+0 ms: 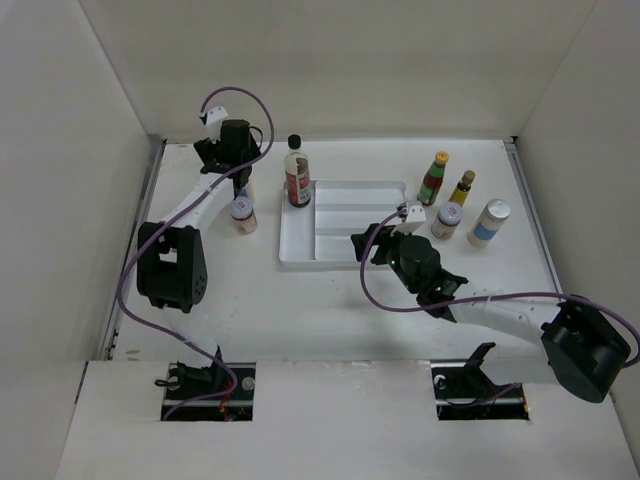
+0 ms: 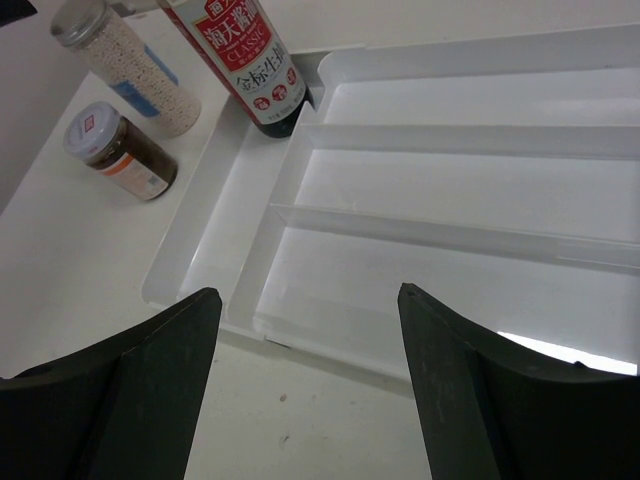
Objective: Organize the condiment bottles
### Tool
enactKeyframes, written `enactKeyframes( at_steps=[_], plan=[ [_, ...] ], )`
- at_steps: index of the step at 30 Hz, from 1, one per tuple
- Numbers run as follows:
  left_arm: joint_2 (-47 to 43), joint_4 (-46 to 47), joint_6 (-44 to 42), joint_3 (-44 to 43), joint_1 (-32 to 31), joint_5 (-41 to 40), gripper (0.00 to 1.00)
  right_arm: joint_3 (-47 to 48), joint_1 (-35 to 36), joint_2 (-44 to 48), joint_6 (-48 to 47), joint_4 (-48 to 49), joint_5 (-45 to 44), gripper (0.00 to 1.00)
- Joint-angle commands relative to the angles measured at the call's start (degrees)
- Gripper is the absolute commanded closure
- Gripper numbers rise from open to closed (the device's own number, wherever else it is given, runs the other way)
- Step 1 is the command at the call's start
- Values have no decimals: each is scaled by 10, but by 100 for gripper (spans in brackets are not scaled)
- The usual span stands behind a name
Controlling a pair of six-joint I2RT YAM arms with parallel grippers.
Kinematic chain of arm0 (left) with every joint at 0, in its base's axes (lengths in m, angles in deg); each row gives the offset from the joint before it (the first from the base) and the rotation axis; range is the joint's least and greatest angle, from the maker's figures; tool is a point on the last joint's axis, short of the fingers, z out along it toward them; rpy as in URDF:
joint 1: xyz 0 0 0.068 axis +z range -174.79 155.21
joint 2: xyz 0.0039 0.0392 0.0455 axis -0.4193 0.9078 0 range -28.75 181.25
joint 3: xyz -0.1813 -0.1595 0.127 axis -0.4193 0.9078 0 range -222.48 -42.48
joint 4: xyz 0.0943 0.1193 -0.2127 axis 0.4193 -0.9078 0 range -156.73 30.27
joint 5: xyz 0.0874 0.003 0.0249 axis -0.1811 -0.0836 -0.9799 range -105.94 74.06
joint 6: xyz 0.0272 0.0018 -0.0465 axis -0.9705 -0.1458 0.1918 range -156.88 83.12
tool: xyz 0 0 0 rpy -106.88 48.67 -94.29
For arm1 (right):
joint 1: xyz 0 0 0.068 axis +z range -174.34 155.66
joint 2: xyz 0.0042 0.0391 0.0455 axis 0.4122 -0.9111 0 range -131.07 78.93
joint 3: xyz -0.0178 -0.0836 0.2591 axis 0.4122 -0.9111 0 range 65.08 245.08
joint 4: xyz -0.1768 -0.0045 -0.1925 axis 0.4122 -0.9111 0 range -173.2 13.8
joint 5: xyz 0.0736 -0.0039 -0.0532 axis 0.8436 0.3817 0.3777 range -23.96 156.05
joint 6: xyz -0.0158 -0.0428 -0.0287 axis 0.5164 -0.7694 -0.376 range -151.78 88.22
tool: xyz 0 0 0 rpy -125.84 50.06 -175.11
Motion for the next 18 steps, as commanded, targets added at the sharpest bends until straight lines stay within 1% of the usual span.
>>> enactKeyframes(
  at_steps=[1, 7, 9, 11, 14, 16, 18],
  plan=[
    [20, -18, -11, -35, 3, 11, 21, 9, 0, 7, 4, 39, 5, 21],
    [22, -25, -6, -25, 5, 13, 21, 7, 0, 10, 5, 39, 5, 20],
    [22, -27, -6, -25, 7, 12, 24, 9, 0, 6, 5, 39, 5, 20],
    [22, -27, -6, -25, 7, 12, 36, 12, 0, 2, 3, 36, 5, 20],
    [22, -24, -6, -27, 7, 11, 60, 9, 0, 7, 4, 38, 5, 20],
    [7, -26, -5, -29, 7, 12, 68, 6, 0, 10, 5, 39, 5, 21],
    [-23, -20, -5, -25, 4, 10, 72, 3, -1, 17, 6, 41, 5, 21]
  ],
)
